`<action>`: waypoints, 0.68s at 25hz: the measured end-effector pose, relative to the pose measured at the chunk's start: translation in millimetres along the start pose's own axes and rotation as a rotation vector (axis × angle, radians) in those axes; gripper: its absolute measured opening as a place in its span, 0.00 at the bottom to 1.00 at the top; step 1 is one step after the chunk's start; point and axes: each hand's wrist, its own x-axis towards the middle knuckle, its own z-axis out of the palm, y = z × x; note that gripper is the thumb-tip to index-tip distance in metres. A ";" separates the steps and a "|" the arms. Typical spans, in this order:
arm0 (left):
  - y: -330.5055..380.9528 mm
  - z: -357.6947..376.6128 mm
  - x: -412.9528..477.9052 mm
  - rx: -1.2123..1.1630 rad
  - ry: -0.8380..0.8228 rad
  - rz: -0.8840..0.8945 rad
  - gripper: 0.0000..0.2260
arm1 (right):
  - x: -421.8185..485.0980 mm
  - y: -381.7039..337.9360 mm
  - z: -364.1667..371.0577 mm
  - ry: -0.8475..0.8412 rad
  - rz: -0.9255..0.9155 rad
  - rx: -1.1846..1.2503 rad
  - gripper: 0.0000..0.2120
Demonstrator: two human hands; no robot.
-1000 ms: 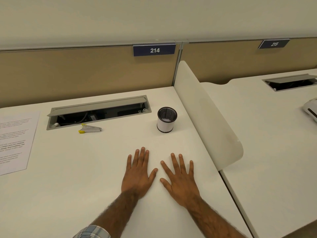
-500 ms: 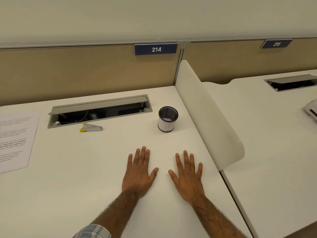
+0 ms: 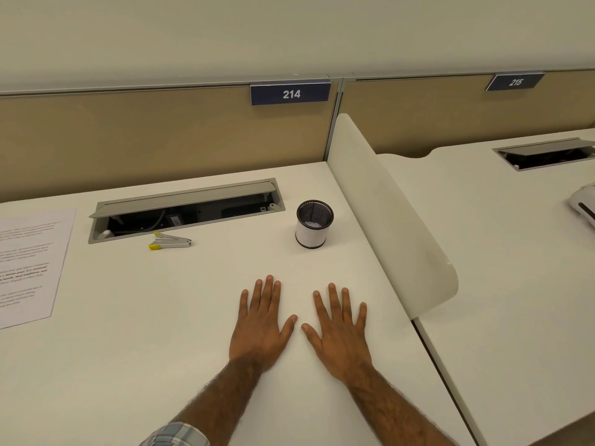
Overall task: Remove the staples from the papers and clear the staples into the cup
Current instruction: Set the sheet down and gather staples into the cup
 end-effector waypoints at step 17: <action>-1.1 3.0 -0.2 -0.008 0.023 0.000 0.35 | 21.6 -1.8 -27.3 -0.042 0.030 0.504 0.26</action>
